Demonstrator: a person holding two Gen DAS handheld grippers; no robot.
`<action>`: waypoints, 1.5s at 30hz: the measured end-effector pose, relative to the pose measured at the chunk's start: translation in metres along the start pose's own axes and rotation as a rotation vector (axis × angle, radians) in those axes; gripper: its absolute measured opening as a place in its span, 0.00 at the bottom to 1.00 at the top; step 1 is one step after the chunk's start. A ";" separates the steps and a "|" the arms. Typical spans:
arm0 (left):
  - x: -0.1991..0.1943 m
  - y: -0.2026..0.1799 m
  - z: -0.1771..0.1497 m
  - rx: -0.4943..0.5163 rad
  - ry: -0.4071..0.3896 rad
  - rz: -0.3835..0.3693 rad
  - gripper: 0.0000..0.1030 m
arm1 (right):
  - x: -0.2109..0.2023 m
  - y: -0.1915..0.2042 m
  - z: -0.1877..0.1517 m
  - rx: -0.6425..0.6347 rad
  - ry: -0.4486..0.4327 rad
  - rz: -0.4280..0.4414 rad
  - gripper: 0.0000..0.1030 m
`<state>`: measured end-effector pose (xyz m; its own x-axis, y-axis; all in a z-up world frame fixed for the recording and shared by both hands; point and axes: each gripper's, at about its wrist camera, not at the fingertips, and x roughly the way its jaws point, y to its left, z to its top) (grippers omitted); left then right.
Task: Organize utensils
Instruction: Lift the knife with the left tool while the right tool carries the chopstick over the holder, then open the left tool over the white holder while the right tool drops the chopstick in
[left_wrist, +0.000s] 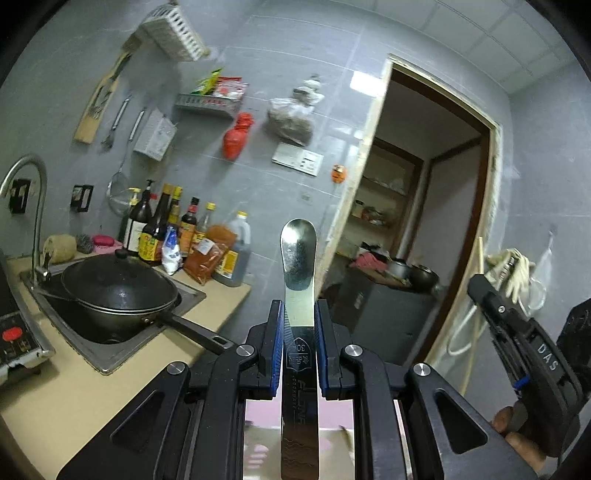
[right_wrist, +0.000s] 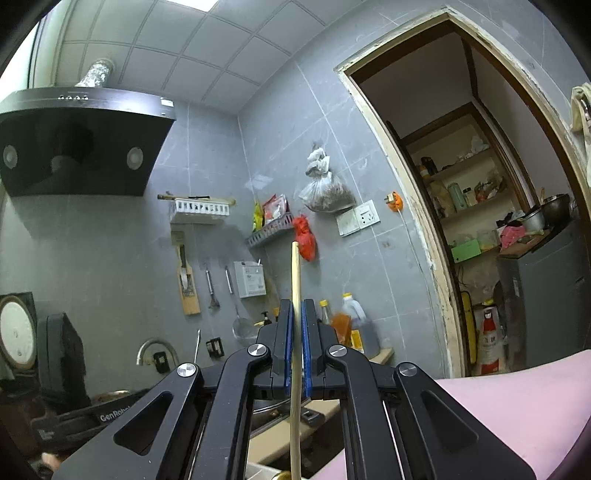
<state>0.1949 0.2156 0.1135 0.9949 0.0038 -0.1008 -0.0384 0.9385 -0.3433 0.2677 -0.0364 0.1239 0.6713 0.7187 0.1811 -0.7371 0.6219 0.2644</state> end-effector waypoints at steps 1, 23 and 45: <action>0.001 0.004 -0.003 0.000 -0.008 0.010 0.12 | 0.002 -0.002 -0.002 0.000 -0.003 -0.003 0.03; 0.001 -0.003 -0.046 0.108 -0.074 0.067 0.12 | 0.017 -0.006 -0.046 -0.053 0.093 -0.083 0.03; -0.026 -0.030 -0.044 0.111 0.069 -0.046 0.40 | -0.026 0.004 -0.032 -0.142 0.228 -0.075 0.28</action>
<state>0.1658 0.1720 0.0859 0.9865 -0.0598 -0.1523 0.0211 0.9696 -0.2436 0.2449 -0.0429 0.0901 0.7019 0.7101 -0.0560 -0.7000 0.7022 0.1302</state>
